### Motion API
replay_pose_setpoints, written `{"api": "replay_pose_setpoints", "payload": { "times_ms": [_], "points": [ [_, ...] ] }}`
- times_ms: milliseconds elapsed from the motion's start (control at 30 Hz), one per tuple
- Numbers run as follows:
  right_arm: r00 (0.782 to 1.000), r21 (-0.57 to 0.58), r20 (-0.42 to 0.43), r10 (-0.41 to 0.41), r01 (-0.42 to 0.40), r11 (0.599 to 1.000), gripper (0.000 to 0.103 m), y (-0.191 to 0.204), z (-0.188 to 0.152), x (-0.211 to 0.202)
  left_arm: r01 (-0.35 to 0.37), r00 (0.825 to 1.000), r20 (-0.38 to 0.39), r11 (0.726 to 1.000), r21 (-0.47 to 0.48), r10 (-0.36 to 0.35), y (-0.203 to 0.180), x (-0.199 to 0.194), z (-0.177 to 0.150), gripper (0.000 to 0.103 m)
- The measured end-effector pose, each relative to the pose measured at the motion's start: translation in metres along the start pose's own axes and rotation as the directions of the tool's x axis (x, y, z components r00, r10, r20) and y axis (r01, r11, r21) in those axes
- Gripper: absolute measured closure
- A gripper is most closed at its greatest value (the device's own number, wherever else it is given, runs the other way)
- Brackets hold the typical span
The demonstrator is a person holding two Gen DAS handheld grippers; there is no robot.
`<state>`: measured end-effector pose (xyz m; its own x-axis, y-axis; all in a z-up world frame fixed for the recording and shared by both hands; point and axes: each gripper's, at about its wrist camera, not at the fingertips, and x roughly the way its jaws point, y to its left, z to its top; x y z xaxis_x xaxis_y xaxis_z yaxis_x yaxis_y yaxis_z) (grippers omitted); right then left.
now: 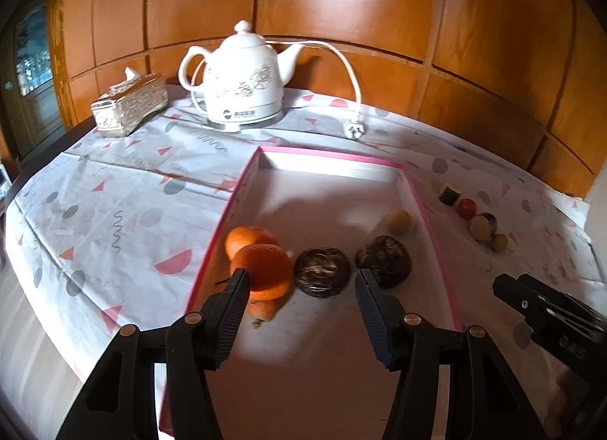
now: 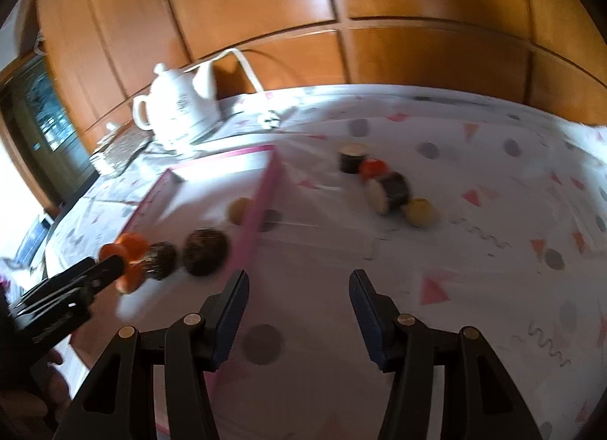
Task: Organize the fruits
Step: 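Lower the orange into the tray with the left tool while the right tool releases the brown fruit there, then grasp the small yellow round fruit with the right tool and lift it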
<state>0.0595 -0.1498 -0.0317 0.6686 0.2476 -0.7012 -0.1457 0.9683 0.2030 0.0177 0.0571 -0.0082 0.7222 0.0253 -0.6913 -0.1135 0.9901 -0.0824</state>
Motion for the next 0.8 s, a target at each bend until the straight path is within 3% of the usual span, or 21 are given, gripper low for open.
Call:
{"api": "replay_pose_setpoints", "payload": {
  "times_ms": [400, 800],
  "points": [
    [0.997, 0.052, 0.008, -0.081, 0.081, 0.995, 0.047, -0.041, 0.000, 0.000, 0.078, 0.997, -0.018, 0.993, 0.089, -0.077, -0.035, -0.001, -0.002, 0.045],
    [0.990, 0.023, -0.005, -0.140, 0.140, 0.990, 0.047, -0.067, 0.026, 0.023, 0.130, 0.991, -0.031, 0.981, 0.141, -0.127, -0.061, 0.001, 0.004, 0.045]
  ]
}}
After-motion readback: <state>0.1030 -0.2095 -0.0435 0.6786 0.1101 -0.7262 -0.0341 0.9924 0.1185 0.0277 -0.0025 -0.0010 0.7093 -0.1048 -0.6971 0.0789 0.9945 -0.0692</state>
